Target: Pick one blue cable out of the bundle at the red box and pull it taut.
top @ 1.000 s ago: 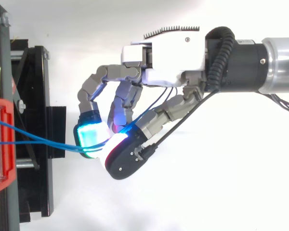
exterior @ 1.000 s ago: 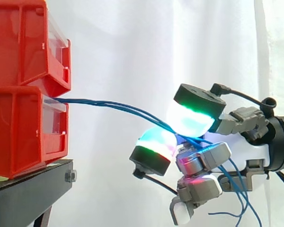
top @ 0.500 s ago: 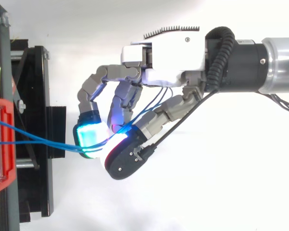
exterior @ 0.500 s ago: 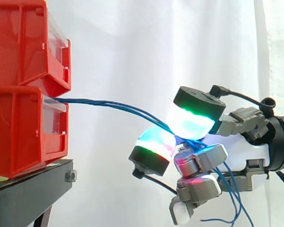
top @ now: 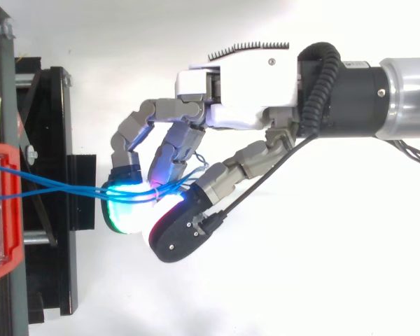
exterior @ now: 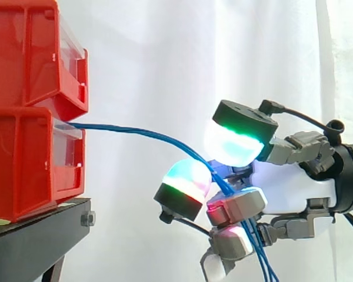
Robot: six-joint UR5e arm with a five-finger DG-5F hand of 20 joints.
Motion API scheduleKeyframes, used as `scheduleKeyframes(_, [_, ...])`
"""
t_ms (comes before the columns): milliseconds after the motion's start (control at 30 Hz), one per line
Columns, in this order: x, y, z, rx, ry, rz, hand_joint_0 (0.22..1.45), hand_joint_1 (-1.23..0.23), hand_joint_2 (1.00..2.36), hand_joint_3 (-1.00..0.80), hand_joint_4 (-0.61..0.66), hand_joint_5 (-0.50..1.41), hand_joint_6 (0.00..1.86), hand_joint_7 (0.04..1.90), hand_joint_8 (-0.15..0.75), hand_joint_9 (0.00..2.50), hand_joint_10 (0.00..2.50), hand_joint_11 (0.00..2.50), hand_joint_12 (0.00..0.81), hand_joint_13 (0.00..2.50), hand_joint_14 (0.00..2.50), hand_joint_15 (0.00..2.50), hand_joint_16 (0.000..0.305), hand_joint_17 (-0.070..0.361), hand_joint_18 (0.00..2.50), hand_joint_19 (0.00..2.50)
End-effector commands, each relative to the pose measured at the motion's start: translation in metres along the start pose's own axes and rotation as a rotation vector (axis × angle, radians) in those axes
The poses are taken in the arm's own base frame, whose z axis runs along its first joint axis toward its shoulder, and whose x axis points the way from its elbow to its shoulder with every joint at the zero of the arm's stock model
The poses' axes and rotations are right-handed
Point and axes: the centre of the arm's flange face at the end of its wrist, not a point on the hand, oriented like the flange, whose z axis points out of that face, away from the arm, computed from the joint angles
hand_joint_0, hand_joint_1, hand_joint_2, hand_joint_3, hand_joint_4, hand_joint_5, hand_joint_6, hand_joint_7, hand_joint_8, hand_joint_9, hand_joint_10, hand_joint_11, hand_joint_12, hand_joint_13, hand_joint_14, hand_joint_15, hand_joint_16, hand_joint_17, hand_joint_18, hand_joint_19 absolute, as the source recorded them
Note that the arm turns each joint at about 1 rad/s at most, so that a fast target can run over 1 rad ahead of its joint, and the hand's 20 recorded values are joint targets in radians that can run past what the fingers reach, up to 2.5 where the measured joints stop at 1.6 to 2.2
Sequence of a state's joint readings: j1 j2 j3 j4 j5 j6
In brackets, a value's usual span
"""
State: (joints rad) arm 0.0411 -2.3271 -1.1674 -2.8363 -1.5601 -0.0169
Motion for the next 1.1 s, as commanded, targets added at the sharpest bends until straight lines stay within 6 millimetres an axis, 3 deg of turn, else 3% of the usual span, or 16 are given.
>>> scheduleKeyframes(0, [0.001, 0.000, 0.000, 0.000, 0.002, 0.000, 0.55, -0.72, 1.00, -0.50, 0.18, -0.18, 0.81, 0.88, 0.335, 1.03, 0.19, 1.54, 0.402, 0.86, 0.02, 0.82, 0.052, 0.116, 0.63, 0.56])
scheduleKeyframes(200, [0.001, 0.000, 0.000, 0.000, 0.002, 0.000, 0.57, -0.71, 1.00, -0.50, 0.18, -0.18, 0.80, 0.88, 0.334, 1.03, 0.14, 1.55, 0.402, 0.85, 0.02, 0.79, 0.052, 0.117, 0.62, 0.56])
scheduleKeyframes(300, [0.001, 0.000, 0.000, 0.000, 0.000, 0.000, 0.56, -0.67, 1.00, -0.50, 0.19, -0.16, 0.77, 0.87, 0.337, 1.06, 0.00, 1.53, 0.398, 0.80, 0.02, 0.73, 0.052, 0.118, 0.60, 0.56])
scheduleKeyframes(467, [-0.002, 0.000, 0.000, 0.000, -0.014, -0.003, 0.56, -0.65, 1.00, -0.50, 0.19, -0.13, 0.63, 1.07, 0.345, 1.05, 0.01, 1.41, 0.395, 0.74, 0.02, 0.66, 0.053, 0.120, 0.56, 0.55])
scheduleKeyframes(633, [-0.008, 0.000, -0.001, 0.004, -0.046, -0.004, 0.56, -0.65, 1.00, -0.49, 0.18, -0.13, 0.62, 1.10, 0.348, 1.05, 0.01, 1.40, 0.393, 0.73, 0.02, 0.65, 0.053, 0.120, 0.56, 0.55])
scheduleKeyframes(867, [-0.009, 0.000, -0.001, 0.001, -0.055, -0.006, 0.62, -0.73, 1.01, -0.38, 0.16, -0.16, 0.76, 0.95, 0.329, 1.04, 0.01, 1.43, 0.388, 0.74, 0.02, 0.64, 0.052, 0.117, 0.57, 0.52])
scheduleKeyframes(1067, [-0.008, 0.000, -0.001, 0.001, -0.053, -0.007, 0.63, -0.75, 1.01, -0.26, 0.14, -0.19, 0.84, 0.94, 0.332, 1.03, 0.00, 1.46, 0.389, 0.73, 0.02, 0.64, 0.053, 0.119, 0.56, 0.50])
